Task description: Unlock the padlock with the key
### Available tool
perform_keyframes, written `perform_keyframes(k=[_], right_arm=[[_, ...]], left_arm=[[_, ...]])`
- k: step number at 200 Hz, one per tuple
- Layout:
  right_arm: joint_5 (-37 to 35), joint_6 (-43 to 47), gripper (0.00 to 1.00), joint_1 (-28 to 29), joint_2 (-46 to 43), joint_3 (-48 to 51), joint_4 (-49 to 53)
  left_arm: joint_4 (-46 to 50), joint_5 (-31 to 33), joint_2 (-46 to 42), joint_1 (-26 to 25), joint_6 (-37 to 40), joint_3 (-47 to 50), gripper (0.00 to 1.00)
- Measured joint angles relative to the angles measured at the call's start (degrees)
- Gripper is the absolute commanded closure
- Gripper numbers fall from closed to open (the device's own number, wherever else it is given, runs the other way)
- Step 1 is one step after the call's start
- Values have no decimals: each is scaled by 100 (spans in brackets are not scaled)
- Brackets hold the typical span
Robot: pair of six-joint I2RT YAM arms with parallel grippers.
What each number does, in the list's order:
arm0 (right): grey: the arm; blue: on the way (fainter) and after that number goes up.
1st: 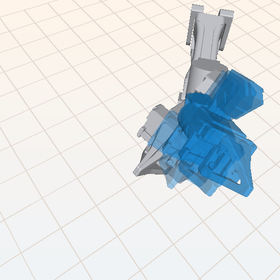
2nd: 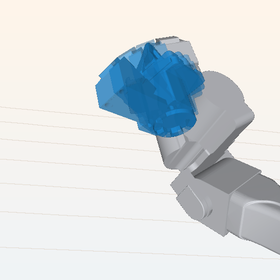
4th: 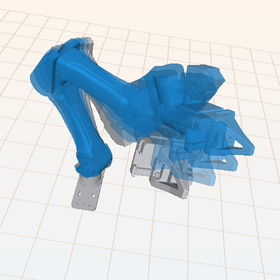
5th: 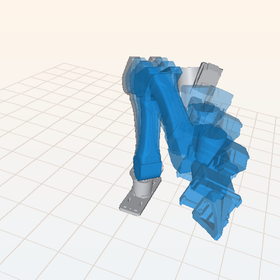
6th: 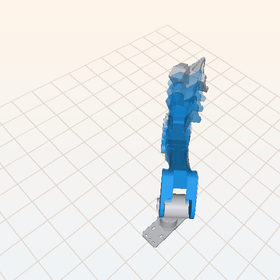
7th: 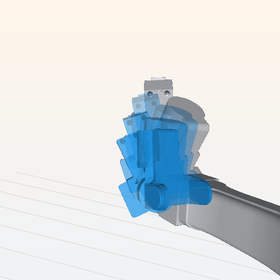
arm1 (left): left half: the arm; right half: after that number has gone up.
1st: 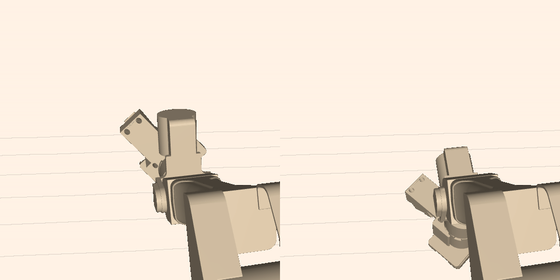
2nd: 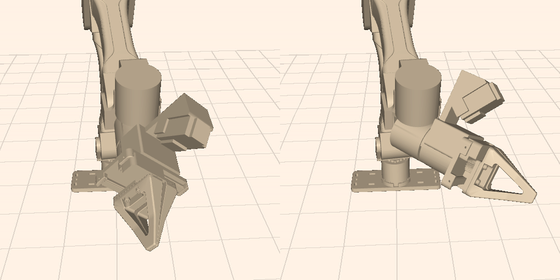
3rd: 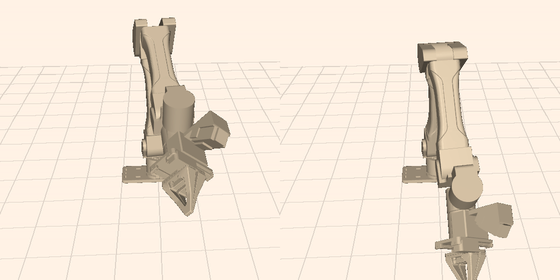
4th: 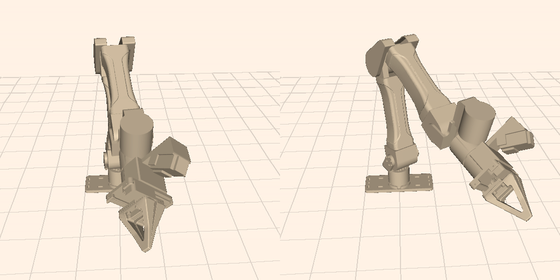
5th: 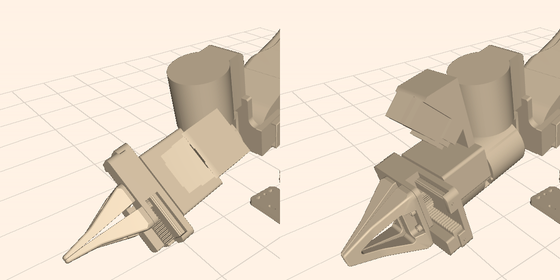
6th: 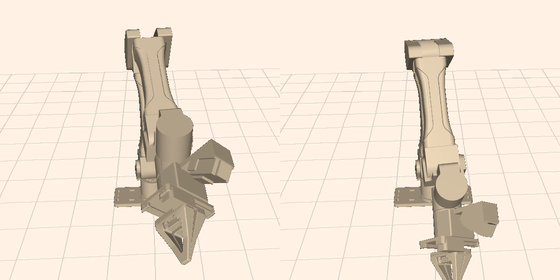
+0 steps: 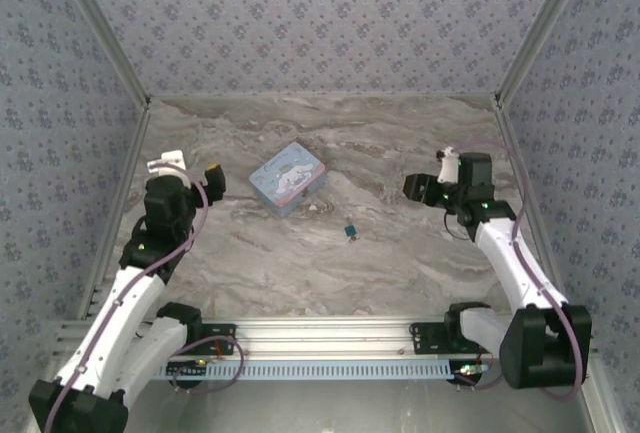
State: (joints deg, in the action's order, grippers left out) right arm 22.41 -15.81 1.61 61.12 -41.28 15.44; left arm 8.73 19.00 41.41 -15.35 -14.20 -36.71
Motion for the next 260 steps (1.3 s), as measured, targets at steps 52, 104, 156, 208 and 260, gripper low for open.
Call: perform_keyframes(k=[52, 104, 156, 208, 260], right_arm=[[-549, -66, 9, -1080, -1080, 1058, -339], [-1340, -127, 0, -1602, -1797, 1823, -909], [-1762, 105, 0, -1628, -1615, 2697, -2262], [-1860, 413, 0, -1628, -929, 2839, -3298], [-1847, 560, 0, -1530, 358, 2848, -4752]], left_arm=[[-625, 162, -114, 0, 234, 791, 0], [-1143, 166, -111, 4, 535, 1386, 1], [-1344, 251, 184, 26, 610, 1386, 1], [-1545, 238, 584, 26, 623, 1386, 1], [-1650, 72, 861, 35, 680, 1386, 1]])
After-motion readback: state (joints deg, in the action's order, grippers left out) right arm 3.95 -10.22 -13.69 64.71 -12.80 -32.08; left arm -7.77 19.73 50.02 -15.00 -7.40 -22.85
